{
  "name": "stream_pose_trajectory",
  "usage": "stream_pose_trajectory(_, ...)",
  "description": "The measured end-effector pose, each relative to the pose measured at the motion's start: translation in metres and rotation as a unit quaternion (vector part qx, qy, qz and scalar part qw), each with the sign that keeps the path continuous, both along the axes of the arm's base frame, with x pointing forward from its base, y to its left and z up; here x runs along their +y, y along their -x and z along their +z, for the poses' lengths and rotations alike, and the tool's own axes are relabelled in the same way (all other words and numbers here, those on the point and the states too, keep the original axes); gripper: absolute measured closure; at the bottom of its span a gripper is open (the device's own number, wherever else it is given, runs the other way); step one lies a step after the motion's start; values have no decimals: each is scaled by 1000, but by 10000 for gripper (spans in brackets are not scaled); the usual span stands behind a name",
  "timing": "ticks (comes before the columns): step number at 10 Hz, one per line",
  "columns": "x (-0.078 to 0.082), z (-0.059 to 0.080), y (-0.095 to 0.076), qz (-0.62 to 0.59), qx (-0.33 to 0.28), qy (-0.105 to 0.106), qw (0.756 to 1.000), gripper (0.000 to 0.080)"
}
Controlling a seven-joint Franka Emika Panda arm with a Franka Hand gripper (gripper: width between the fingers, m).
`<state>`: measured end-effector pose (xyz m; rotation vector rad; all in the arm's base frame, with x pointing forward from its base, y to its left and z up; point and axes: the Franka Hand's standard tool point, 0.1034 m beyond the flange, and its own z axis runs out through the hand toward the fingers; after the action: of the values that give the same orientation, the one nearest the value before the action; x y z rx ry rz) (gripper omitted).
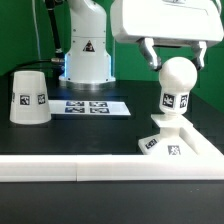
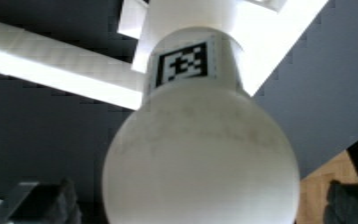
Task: Assemble lamp
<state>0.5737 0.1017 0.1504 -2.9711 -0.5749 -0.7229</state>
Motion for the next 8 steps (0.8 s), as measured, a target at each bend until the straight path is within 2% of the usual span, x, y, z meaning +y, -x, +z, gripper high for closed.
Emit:
stream_pose_trajectory(1,-1,8,-1,0,6,2,1000,101)
stream_pose_trajectory(5,0,1,1,2,15,2,1000,101)
stream_pose_trajectory(6,-3,-4,5,3,19,5,1000,101)
stream_pose_trajectory(8,0,-8,8,8,80,10,997,101)
